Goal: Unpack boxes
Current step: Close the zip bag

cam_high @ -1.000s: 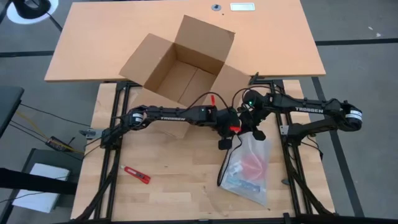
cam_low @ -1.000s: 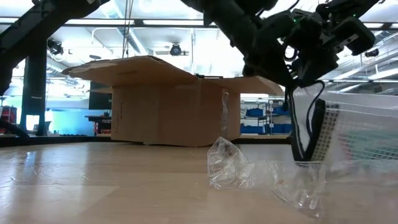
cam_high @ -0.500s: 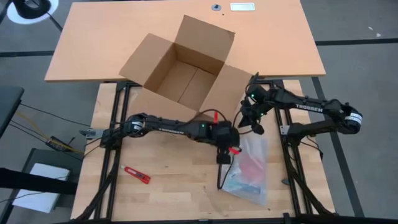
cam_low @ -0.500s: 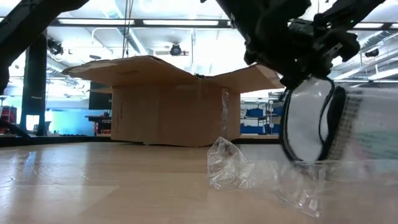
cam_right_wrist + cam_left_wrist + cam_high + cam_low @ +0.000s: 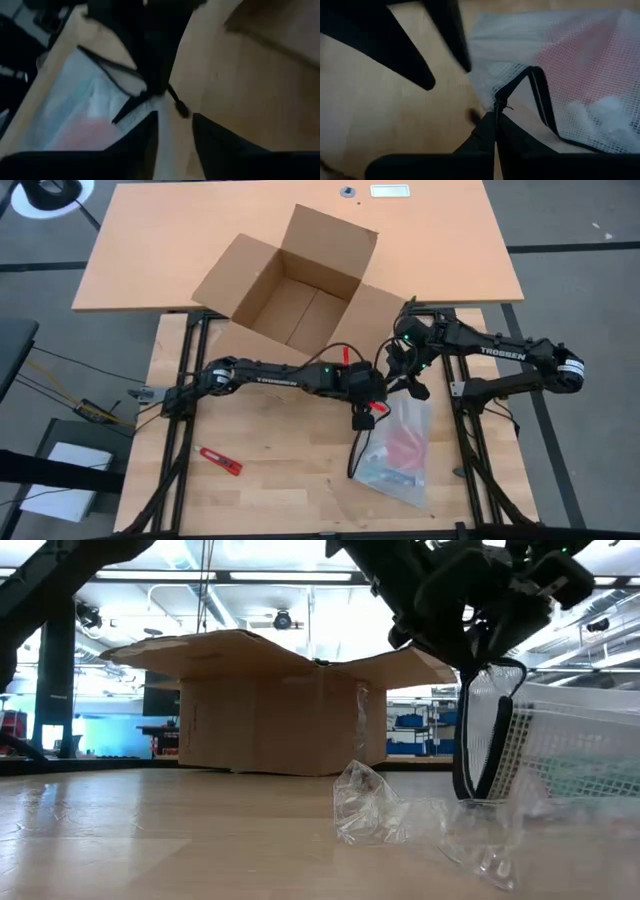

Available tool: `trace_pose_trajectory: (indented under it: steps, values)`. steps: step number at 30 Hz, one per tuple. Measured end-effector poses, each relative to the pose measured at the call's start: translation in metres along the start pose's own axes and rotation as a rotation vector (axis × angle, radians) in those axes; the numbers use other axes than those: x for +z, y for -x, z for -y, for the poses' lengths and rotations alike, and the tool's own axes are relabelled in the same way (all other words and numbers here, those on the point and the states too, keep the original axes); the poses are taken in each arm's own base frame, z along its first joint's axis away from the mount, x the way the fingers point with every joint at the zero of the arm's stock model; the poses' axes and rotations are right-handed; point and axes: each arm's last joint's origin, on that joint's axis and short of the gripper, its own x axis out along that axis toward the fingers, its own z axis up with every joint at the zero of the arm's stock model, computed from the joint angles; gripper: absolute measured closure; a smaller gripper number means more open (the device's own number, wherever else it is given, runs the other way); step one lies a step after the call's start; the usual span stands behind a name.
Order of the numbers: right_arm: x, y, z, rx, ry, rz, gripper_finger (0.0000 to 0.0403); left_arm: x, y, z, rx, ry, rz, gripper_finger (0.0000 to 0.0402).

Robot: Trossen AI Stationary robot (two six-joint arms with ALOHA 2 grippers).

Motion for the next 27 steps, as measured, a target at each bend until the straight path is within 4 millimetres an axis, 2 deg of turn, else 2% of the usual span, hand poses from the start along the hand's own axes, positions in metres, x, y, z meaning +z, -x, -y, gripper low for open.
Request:
trace_pose_trajectory:
  steps: [6, 10, 14, 17, 19, 24, 27]
  values:
    - [-0.001, -0.003, -0.005, 0.041, 0.036, -0.021, 0.0208, 0.002, 0.001, -0.002, -0.037, 0.007, 0.017, 0.0391]
    - [-0.002, -0.005, -0.008, 0.063, 0.083, -0.037, 0.02, 0.008, 0.004, -0.002, -0.041, 0.019, 0.071, 0.039]
    - [0.0, -0.007, -0.012, 0.079, 0.112, -0.041, 0.021, 0.01, 0.007, -0.005, -0.039, 0.047, 0.09, 0.039]
    - [0.0, -0.009, -0.014, 0.087, 0.125, -0.044, 0.0233, 0.011, 0.006, -0.007, -0.036, 0.053, 0.1, 0.039]
    - [0.001, -0.009, -0.014, 0.089, 0.137, -0.044, 0.0262, 0.012, 0.007, -0.007, -0.036, 0.06, 0.11, 0.039]
    - [0.001, -0.009, -0.014, 0.071, 0.145, -0.052, 0.0382, 0.012, 0.007, -0.007, -0.032, 0.073, 0.113, 0.039]
    - [0.0, -0.008, -0.01, 0.031, 0.071, -0.062, 0.0395, 0.011, 0.006, -0.007, -0.029, 0.073, 0.104, 0.0389]
